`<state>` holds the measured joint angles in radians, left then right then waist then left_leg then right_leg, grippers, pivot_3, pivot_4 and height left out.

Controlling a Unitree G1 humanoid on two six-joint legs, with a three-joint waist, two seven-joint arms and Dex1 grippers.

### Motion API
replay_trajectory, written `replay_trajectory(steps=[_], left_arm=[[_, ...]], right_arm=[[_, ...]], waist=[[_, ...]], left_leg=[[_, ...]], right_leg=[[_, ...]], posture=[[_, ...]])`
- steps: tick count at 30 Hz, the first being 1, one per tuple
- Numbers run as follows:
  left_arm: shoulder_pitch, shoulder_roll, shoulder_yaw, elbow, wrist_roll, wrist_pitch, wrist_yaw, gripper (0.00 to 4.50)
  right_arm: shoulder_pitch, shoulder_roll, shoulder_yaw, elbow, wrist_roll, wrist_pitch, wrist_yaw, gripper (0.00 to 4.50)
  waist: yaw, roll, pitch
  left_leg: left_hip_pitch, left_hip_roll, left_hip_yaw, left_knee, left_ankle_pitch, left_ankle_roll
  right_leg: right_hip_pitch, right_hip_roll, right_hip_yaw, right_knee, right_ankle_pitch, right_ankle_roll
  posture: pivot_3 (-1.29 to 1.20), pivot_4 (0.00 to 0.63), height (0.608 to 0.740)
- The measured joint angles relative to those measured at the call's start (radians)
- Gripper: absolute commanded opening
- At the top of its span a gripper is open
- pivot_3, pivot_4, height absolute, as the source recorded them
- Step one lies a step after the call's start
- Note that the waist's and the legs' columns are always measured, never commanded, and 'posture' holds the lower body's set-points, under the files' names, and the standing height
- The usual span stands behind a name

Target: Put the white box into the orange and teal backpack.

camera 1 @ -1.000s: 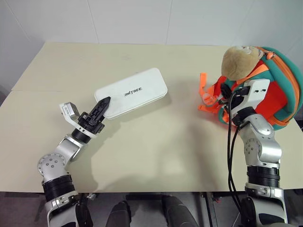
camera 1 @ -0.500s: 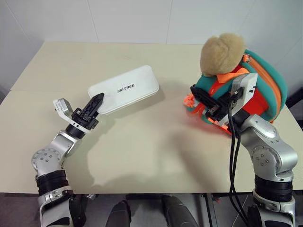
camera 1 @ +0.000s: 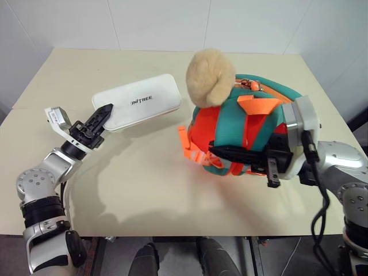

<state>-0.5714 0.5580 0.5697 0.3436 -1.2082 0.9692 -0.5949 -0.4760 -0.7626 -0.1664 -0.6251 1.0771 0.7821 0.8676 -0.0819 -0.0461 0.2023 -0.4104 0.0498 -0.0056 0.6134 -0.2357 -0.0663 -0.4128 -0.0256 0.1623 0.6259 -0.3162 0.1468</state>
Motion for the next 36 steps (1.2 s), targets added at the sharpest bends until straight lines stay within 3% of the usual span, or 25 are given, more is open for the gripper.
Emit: replay_trajectory(steps=[7, 12, 22, 29, 36], left_arm=[[0.002, 0.041, -0.003, 0.009, 0.018, 0.027, -0.042, 1.34], [0.009, 0.093, -0.021, 0.004, 0.043, 0.057, -0.091, 1.34], [-0.003, 0.171, -0.116, -0.017, 0.153, 0.051, -0.249, 1.34], [0.007, 0.248, -0.164, -0.12, 0.235, -0.063, -0.43, 1.34], [0.011, 0.266, -0.086, -0.156, 0.247, -0.204, -0.545, 1.34]], right_arm=[[0.08, -0.011, 0.001, -0.014, -0.036, -0.094, 0.141, 0.0], [0.137, -0.087, 0.001, -0.01, -0.072, -0.148, 0.295, 0.0], [0.062, -0.153, 0.049, 0.178, -0.238, -0.32, 0.569, 0.0], [-0.022, -0.149, 0.086, 0.327, -0.311, -0.382, 0.621, 0.0], [-0.03, -0.134, 0.118, 0.363, -0.331, -0.389, 0.623, 0.0]], waist=[[0.003, 0.0, 0.0], [0.003, 0.0, 0.0], [0.002, 0.0, 0.0], [0.001, 0.0, 0.0], [0.001, 0.001, 0.0]], left_leg=[[-0.001, 0.0, -0.001, 0.0, 0.0, 0.0], [-0.001, 0.0, -0.001, 0.001, 0.0, 0.0], [0.0, 0.0, -0.001, 0.002, 0.0, 0.0], [-0.001, 0.001, -0.001, 0.001, 0.0, -0.001], [-0.001, 0.001, -0.001, 0.002, 0.0, -0.001]], right_leg=[[0.0, 0.0, -0.002, 0.0, 0.0, 0.0], [0.0, -0.001, -0.003, 0.001, 0.0, 0.0], [0.0, -0.001, -0.003, 0.001, 0.0, -0.001], [0.0, -0.001, -0.004, 0.001, -0.001, -0.002], [0.0, -0.001, -0.004, 0.002, -0.001, -0.002]], posture=[[0.0, 0.15, 0.74], [0.0, 0.15, 0.74], [0.0, 0.15, 0.74], [0.0, 0.15, 0.74], [0.0, 0.15, 0.74]])
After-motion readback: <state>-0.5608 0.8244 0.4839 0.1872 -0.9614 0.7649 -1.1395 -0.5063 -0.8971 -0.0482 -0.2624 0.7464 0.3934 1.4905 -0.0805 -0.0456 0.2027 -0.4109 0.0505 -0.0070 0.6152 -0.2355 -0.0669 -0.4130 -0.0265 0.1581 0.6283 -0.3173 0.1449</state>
